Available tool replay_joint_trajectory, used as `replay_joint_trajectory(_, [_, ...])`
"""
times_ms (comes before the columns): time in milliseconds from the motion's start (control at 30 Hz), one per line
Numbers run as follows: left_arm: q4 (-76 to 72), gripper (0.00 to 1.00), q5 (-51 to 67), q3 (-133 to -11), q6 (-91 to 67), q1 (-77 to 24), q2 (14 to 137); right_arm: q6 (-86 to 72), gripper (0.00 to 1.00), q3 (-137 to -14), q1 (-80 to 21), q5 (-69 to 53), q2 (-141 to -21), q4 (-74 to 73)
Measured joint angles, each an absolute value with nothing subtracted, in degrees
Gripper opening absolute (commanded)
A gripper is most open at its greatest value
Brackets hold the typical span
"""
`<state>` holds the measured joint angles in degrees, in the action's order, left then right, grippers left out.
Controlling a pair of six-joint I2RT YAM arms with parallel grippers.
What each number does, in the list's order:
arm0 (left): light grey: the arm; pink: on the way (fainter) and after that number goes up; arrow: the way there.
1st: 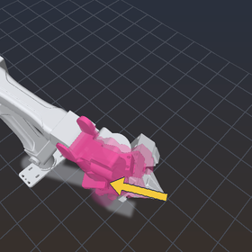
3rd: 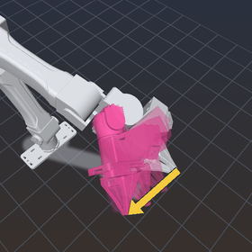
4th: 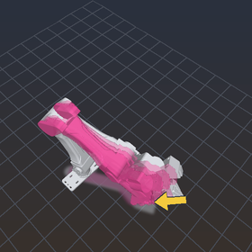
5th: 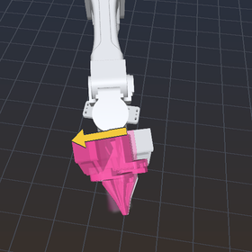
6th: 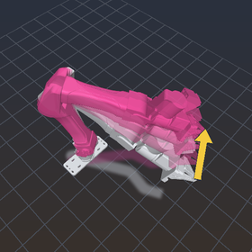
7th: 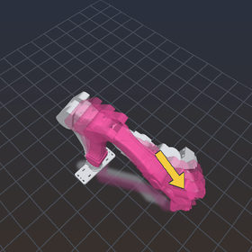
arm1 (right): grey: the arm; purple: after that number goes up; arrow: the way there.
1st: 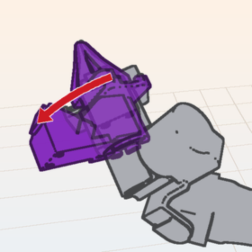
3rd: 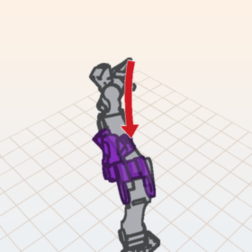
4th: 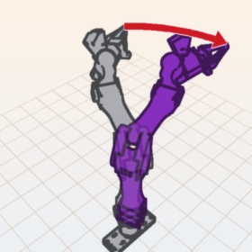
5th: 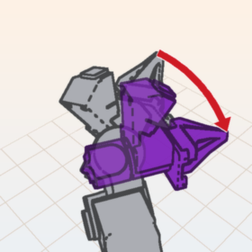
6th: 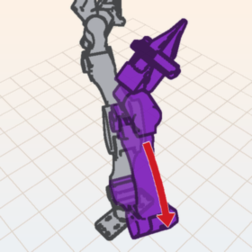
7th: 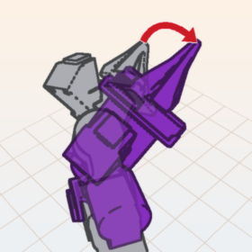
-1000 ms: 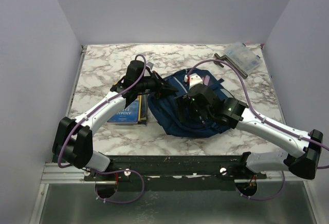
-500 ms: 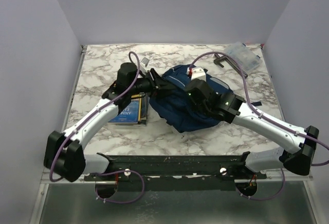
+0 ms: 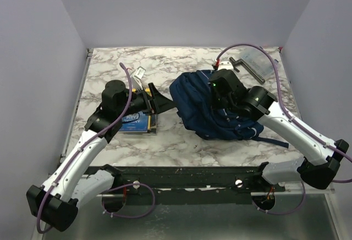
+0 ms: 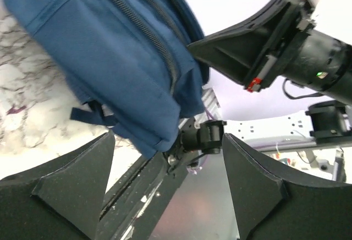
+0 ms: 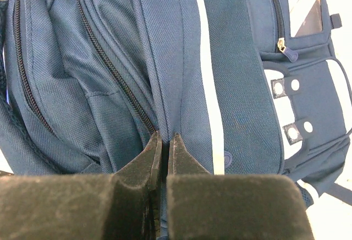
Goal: Pack the student bag
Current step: Zip the student bag at the center of the board.
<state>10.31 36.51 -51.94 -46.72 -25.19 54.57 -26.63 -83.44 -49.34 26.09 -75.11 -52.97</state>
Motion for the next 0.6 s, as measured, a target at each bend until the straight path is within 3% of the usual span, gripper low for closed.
replay_joint_trajectory(133, [13.3,0.89,32.4,-48.8,-45.8,-25.2,50.4,-27.4,0.01,-83.9,-48.7,24.8,-75.1,-53.7])
replay_joint_trajectory(300, [12.4,0.86,29.4,-45.6,-47.8,-24.7,50.1,-25.2,0.01,-79.2,-48.2,19.7,-71.4,-50.9])
replay_joint_trajectory(467, [3.5,0.5,30.9,-39.6,-52.9,-24.3,53.5,-22.5,0.01,-69.7,-48.3,14.0,-62.7,-49.5])
replay_joint_trajectory(533, [-2.7,0.42,32.8,-35.6,-55.9,-24.6,56.9,-22.4,0.16,-67.3,-48.3,12.7,-60.6,-49.9])
replay_joint_trajectory(600, [-6.1,0.36,33.6,-32.8,-58.0,-25.4,59.4,-23.0,0.25,-66.2,-48.3,11.9,-60.6,-50.3])
